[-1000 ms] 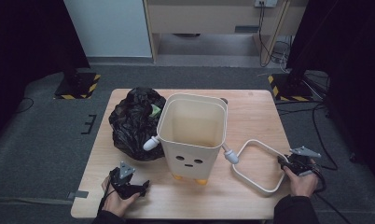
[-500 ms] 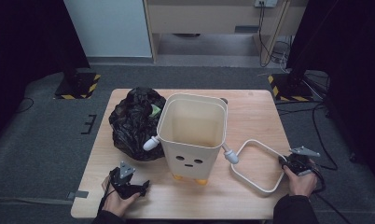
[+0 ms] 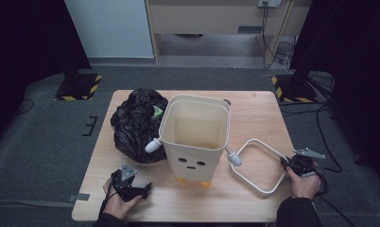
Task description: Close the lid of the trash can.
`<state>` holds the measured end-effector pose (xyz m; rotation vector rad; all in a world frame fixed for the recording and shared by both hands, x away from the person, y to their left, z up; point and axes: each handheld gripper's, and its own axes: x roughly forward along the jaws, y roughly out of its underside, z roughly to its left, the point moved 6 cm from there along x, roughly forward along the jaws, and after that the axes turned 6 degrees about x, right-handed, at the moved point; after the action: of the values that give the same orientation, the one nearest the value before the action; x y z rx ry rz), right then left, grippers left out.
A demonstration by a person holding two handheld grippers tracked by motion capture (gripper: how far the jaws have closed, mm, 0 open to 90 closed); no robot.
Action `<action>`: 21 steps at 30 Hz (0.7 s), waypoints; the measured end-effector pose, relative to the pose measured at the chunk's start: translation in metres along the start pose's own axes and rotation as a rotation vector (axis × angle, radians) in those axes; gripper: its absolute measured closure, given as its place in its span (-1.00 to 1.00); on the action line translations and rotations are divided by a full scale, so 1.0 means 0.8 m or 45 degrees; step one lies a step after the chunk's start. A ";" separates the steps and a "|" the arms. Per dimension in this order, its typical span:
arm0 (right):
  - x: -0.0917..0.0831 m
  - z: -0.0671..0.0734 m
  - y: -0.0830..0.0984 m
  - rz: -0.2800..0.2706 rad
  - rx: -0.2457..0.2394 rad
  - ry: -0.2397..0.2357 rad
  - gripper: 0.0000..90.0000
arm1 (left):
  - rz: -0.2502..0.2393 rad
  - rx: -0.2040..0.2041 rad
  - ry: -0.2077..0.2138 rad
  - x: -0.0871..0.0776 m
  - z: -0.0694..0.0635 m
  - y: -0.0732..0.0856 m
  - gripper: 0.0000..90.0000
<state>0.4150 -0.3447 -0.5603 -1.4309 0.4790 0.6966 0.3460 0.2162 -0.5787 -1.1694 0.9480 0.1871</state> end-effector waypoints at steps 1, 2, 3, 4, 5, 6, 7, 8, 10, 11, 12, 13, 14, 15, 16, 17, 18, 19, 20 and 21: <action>-0.001 0.001 -0.001 -0.007 0.007 -0.006 0.72 | 0.000 0.000 0.000 0.000 0.000 0.000 -1.00; -0.002 0.002 -0.002 -0.017 0.013 -0.015 0.72 | 0.000 0.000 0.000 0.000 0.000 0.000 -1.00; -0.003 0.002 -0.003 -0.022 0.022 -0.018 0.71 | 0.000 0.000 0.000 0.000 0.000 0.000 -1.00; -0.003 0.002 -0.004 -0.034 0.014 -0.019 0.71 | 0.000 0.000 0.000 0.000 0.000 0.000 -1.00; -0.004 0.002 -0.005 -0.044 0.019 -0.020 0.70 | 0.000 0.000 0.000 0.000 0.000 0.000 -1.00; -0.005 0.003 -0.006 -0.048 0.021 -0.024 0.70 | 0.000 0.000 0.000 0.000 0.000 0.000 -1.00; -0.006 0.004 -0.007 -0.053 0.033 -0.031 0.69 | 0.000 0.000 0.000 0.000 0.000 0.000 -1.00; -0.006 0.004 -0.007 -0.057 0.036 -0.033 0.69 | 0.000 0.000 0.000 0.000 0.000 0.000 -1.00; -0.007 0.006 -0.009 -0.068 0.053 -0.041 0.68 | 0.000 0.001 0.000 0.000 0.000 0.000 -1.00; -0.008 0.005 -0.010 -0.073 0.045 -0.037 0.68 | 0.000 0.000 0.000 0.000 0.000 0.000 -1.00; -0.009 0.006 -0.011 -0.081 0.050 -0.040 0.68 | 0.000 0.001 0.000 0.000 0.000 0.000 -1.00; -0.010 0.006 -0.012 -0.090 0.043 -0.037 0.67 | 0.000 0.001 0.001 0.000 0.000 0.000 -1.00; -0.011 0.008 -0.013 -0.098 0.051 -0.040 0.67 | -0.001 0.001 0.001 0.000 0.000 0.000 -1.00; -0.011 0.009 -0.015 -0.112 0.047 -0.040 0.67 | -0.001 0.001 0.001 0.000 0.000 0.000 -1.00; -0.013 0.011 -0.015 -0.107 0.062 -0.049 0.67 | -0.001 0.000 0.001 0.000 0.000 0.000 -1.00; -0.013 0.011 -0.017 -0.117 0.056 -0.047 0.67 | -0.001 0.001 0.001 0.000 0.000 0.000 -1.00; -0.014 0.013 -0.018 -0.130 0.065 -0.053 0.68 | 0.000 0.001 0.001 0.000 0.000 0.000 -1.00; -0.015 0.013 -0.019 -0.132 0.063 -0.052 0.68 | 0.000 0.001 0.001 0.000 0.000 0.000 -1.00; -0.015 0.014 -0.021 -0.139 0.056 -0.057 0.68 | 0.000 0.001 0.001 0.000 0.000 0.000 -1.00; -0.016 0.015 -0.022 -0.152 0.062 -0.061 0.68 | 0.000 0.002 0.001 0.000 0.000 0.000 -1.00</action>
<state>0.4168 -0.3344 -0.5378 -1.3824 0.3676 0.6185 0.3461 0.2163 -0.5787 -1.1682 0.9490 0.1858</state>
